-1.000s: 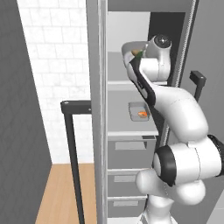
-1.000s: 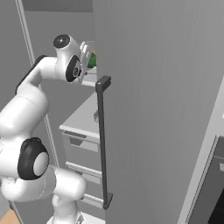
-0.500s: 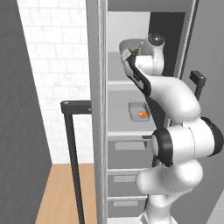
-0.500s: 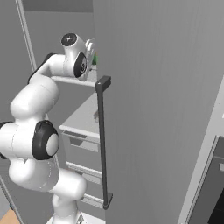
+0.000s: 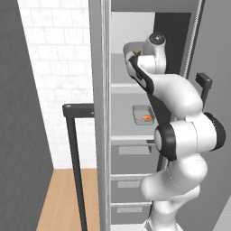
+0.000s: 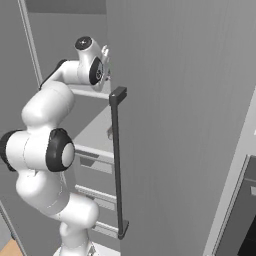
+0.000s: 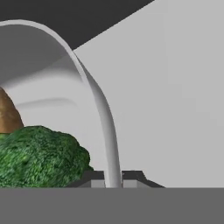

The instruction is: Take the meat container that has the shrimp and place it on the second highest rack of the freezer. Then take the vegetable container that has the broccoli and sweet potato and place it on the highest rack of the freezer.

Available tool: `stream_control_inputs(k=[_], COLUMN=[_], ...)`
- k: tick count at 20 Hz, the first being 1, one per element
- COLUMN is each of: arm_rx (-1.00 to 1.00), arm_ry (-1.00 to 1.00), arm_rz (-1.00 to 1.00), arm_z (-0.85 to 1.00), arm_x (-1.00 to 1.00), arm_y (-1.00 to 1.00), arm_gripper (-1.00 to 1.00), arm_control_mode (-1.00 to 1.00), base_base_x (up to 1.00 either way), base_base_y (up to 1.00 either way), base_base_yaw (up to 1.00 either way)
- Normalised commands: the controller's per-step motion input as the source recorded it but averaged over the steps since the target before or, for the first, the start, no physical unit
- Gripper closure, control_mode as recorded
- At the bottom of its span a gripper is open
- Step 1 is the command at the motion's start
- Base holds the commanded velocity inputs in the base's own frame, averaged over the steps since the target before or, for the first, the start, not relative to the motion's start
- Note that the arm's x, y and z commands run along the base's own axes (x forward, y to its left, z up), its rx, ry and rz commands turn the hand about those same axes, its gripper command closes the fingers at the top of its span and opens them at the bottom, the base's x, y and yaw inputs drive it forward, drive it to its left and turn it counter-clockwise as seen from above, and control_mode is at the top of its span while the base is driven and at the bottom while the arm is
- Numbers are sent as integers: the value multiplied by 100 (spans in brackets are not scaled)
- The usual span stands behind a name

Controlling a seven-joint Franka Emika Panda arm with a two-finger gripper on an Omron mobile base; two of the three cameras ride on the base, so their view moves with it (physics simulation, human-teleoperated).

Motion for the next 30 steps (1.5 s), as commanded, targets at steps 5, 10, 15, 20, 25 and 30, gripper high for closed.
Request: stream_control_inputs(k=[5,10,15,20,25,30], arm_rx=[0,0,0,0,0,0], arm_ry=[3,0,0,0,0,0], arm_rz=[-1,0,0,0,0,0], arm_z=[-14,-25,-29,0,0,0], arm_x=[20,19,19,0,0,0], arm_y=[-10,0,0,0,0,0], arm_gripper=[100,100,100,100,100,-100], arm_control_mode=[-100,-100,-100,-100,-100,-100], base_base_x=[0,0,0,0,0,0], base_base_y=[0,0,0,0,0,0], base_base_yaw=[0,0,0,0,0,0])
